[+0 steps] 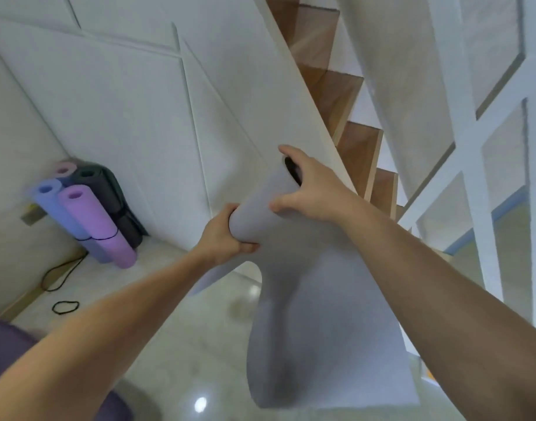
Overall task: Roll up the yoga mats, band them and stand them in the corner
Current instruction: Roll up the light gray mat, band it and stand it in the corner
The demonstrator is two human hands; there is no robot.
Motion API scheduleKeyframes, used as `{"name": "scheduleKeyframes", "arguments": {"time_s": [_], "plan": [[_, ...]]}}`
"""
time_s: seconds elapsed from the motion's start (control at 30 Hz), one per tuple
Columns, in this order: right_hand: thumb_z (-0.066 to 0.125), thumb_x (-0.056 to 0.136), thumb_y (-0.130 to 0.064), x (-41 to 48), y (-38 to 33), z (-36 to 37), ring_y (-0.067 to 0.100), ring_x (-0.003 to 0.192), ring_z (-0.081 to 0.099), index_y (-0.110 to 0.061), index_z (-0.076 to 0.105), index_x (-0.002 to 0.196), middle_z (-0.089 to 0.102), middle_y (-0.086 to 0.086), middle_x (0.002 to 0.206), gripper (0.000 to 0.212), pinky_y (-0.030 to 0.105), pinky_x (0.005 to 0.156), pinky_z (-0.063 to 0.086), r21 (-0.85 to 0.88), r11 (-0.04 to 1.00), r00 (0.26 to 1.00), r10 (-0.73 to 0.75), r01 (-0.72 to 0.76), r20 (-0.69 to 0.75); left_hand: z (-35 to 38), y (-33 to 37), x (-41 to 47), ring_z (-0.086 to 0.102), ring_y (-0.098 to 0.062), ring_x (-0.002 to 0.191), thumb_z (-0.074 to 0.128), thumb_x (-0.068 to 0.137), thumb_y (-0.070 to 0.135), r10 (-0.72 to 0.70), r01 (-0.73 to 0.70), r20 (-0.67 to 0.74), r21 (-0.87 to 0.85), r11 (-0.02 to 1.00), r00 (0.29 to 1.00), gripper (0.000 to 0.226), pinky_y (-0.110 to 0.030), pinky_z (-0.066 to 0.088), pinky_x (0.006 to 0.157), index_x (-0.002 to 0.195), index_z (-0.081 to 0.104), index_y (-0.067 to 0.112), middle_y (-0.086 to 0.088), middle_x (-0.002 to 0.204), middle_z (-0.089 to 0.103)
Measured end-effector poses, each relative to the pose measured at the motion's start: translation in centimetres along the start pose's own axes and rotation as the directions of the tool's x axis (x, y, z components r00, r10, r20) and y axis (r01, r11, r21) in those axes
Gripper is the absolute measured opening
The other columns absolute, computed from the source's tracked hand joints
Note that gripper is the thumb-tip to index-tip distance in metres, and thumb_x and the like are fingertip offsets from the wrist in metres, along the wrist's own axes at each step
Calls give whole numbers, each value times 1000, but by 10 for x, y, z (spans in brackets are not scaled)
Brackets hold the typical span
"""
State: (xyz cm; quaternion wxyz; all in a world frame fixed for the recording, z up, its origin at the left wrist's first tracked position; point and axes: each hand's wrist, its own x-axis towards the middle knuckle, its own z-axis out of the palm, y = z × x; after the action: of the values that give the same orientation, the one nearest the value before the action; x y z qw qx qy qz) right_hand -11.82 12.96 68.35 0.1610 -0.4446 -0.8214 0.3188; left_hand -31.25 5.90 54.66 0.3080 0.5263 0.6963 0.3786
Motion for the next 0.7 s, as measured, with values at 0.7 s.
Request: {"name": "scheduleKeyframes", "arguments": {"time_s": [0.7], "plan": [[66,82,-35,180,151,416,30,97,56,-45,7,156,41,5,122,95,33,70,44,-463,886,951,139,5,276,133,-445,85,68,-15,95,93,63,17,-400,441,186,-377,814,897,62,-33,57,82,112,57,25,0,106,70]]}}
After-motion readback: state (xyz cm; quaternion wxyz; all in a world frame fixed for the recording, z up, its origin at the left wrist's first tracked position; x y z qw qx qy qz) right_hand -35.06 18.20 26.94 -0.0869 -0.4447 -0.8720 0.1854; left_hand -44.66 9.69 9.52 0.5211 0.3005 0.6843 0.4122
